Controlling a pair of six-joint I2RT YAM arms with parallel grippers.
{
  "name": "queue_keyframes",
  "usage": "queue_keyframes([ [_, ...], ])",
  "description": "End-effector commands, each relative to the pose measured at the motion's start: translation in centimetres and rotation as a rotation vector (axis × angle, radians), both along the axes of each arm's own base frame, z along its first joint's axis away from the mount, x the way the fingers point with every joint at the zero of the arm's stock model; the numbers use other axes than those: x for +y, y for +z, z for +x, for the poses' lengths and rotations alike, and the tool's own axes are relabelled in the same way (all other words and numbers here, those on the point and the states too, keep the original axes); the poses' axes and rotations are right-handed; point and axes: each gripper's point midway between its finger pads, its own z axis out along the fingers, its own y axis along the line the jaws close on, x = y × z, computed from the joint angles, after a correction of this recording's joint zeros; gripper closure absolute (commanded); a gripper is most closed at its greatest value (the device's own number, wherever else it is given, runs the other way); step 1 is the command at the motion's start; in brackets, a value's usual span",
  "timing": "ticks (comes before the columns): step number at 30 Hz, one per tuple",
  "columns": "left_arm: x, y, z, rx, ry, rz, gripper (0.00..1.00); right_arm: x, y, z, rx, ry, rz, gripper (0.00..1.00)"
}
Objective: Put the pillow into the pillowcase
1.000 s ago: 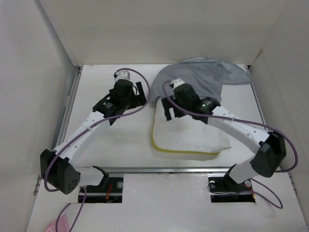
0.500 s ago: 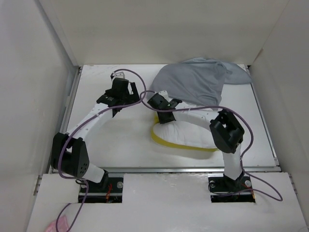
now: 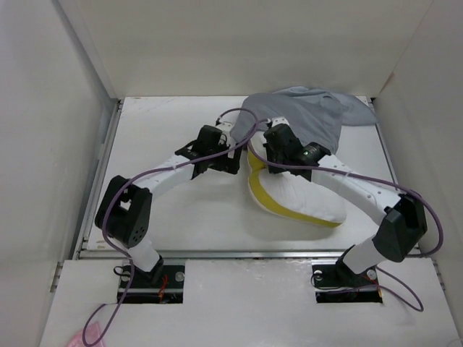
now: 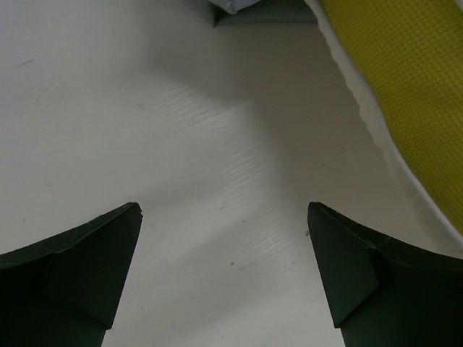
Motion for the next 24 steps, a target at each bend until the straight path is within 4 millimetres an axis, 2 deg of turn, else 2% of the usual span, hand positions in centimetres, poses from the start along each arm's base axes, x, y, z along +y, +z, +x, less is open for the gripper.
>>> queue_keyframes([
  [1, -2.8, 2.4, 1.7, -0.132, -0.110, -0.003, 0.00, 1.3, 3.8, -0.5, -0.055, 0.075, 0.066, 1.00],
  [2, -2.8, 2.6, 2.4, -0.148, -0.100, 0.013, 0.00, 1.2, 4.7, -0.6, -0.062, 0.075, 0.072, 1.00],
  [3, -2.2, 1.7, 3.4, -0.149, -0.058, 0.054, 0.00, 1.0, 5.3, -0.7, -0.068, 0.075, 0.077, 1.00],
  [4, -2.0, 1.8, 4.1, -0.149, -0.020, 0.066, 0.00, 0.7, 5.6, -0.6, -0.069, 0.066, 0.077, 1.00],
  [5, -2.2, 2.8, 5.3, -0.175, 0.012, 0.060, 0.00, 0.6, 6.2, -0.7, -0.074, 0.066, 0.081, 1.00],
  [6, -2.2, 3.0, 5.8, -0.183, 0.023, 0.066, 0.00, 0.4, 7.0, -0.9, -0.088, 0.073, 0.085, 1.00],
  [7, -2.1, 2.5, 6.3, -0.170, 0.040, 0.062, 0.00, 0.3, 6.8, -1.1, -0.079, 0.073, 0.077, 1.00],
  [9, -2.5, 3.6, 7.8, -0.212, 0.045, 0.024, 0.00, 0.1, 7.5, -1.3, -0.090, 0.073, 0.086, 1.00],
  [10, -2.9, 2.9, 8.0, -0.203, 0.042, 0.013, 0.00, 0.0, 8.0, -1.4, -0.099, 0.073, 0.093, 1.00],
  [11, -3.3, 4.0, 9.2, -0.230, 0.042, -0.013, 0.00, -0.2, 8.3, -1.4, -0.101, 0.072, 0.105, 1.00],
  [12, -3.7, 3.8, 9.5, -0.229, 0.026, -0.014, 0.00, -0.1, 8.1, -1.7, -0.088, 0.083, 0.108, 1.00],
  [13, -4.6, 3.8, 9.7, -0.228, -0.003, -0.039, 0.00, -0.4, 8.9, -1.5, -0.104, 0.074, 0.120, 1.00],
  [14, -5.4, 2.6, 10.0, -0.207, -0.040, -0.039, 0.00, -0.2, 8.8, -1.7, -0.097, 0.086, 0.129, 1.00],
  [15, -6.3, 3.3, 10.5, -0.218, -0.072, -0.054, 0.00, -0.5, 8.8, -1.5, -0.097, 0.077, 0.129, 1.00],
  [17, -7.6, 3.0, 10.2, -0.195, -0.140, -0.087, 0.12, -0.7, 9.2, -1.2, -0.105, 0.067, 0.134, 1.00],
  [18, -7.8, 2.3, 10.0, -0.185, -0.161, -0.084, 0.37, -1.1, 9.2, -0.9, -0.106, 0.055, 0.133, 1.00],
  [20, -8.3, 2.4, 9.6, -0.175, -0.190, -0.104, 0.69, -1.2, 9.7, -0.2, -0.129, 0.043, 0.148, 1.00],
  [21, -8.5, 3.7, 9.7, -0.208, -0.205, -0.117, 0.85, -1.3, 9.9, 0.2, -0.142, 0.034, 0.157, 1.00],
  [22, -8.4, 4.0, 9.4, -0.210, -0.205, -0.118, 1.00, -1.5, 9.5, 0.4, -0.149, 0.020, 0.146, 1.00],
  [23, -8.4, 4.9, 9.3, -0.220, -0.197, -0.134, 1.00, -1.3, 9.7, 1.0, -0.177, 0.014, 0.159, 1.00],
  [24, -8.7, 5.5, 8.4, -0.212, -0.234, -0.161, 1.00, -1.2, 8.9, 1.5, -0.176, 0.007, 0.150, 1.00],
])
